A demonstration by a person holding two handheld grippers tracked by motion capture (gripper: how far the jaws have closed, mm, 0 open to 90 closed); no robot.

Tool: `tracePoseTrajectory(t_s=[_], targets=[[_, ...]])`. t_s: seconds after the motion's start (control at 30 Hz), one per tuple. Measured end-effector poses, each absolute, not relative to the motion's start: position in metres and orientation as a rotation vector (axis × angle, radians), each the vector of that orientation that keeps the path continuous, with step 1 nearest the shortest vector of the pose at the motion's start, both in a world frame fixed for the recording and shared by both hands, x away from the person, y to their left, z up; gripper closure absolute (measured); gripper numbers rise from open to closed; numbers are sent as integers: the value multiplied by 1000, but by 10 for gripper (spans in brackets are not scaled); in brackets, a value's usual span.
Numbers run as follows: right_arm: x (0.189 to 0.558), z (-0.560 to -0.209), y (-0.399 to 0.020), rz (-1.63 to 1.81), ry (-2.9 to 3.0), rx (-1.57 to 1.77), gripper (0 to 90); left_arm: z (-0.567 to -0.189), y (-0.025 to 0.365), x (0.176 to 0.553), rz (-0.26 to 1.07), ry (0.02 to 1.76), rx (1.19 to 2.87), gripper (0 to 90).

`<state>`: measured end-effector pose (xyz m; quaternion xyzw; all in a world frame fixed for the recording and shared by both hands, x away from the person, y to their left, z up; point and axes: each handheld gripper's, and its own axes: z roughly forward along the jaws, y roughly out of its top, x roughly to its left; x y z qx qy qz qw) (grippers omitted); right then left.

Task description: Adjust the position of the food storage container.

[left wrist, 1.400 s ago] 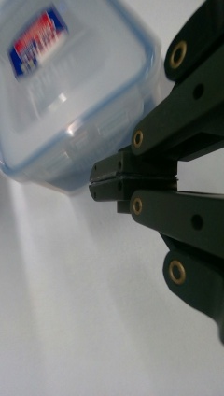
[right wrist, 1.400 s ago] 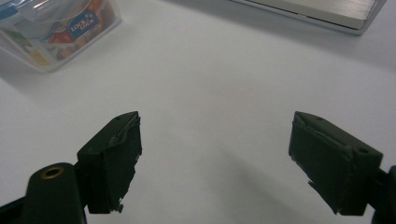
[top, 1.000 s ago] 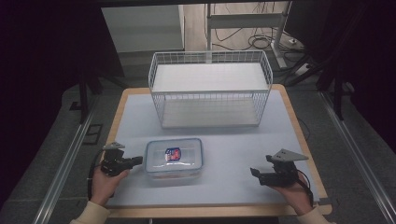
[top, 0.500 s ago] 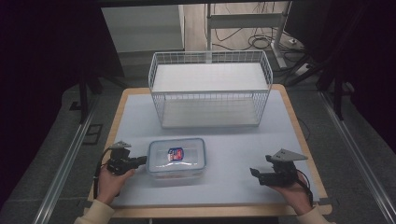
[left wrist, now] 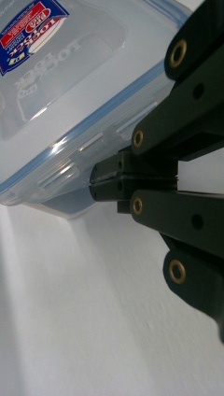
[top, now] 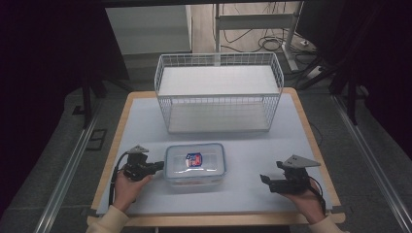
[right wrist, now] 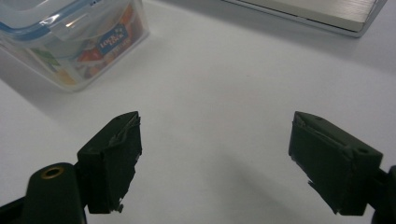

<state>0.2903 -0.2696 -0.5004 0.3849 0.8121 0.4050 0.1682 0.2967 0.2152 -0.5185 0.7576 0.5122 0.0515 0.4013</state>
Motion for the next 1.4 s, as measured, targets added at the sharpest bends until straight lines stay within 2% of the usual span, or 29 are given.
tracePoseTrajectory(t_s=[0.73, 0.9, 1.1, 1.23, 1.27, 1.3, 1.4], targets=[[291, -501, -270, 1148, 2313, 1096, 174, -516, 166, 315, 108, 1229, 1957, 900], [291, -501, -269, 1148, 2313, 1092, 174, -517, 167, 315, 96, 1221, 1950, 900], [290, -499, -269, 1161, 2299, 1077, 161, -510, 189, 305, 114, 1234, 1895, 900], [291, -497, -267, 1201, 2301, 1058, 146, -503, 200, 296, 118, 1242, 1824, 833], [291, -496, -266, 1208, 2304, 1051, 144, -501, 200, 296, 108, 1242, 1808, 767], [291, -494, -264, 1220, 2300, 1041, 144, -499, 200, 296, 86, 1245, 1795, 620], [291, -490, -262, 1243, 2293, 1045, 141, -497, 199, 295, 54, 1247, 1778, 401]])
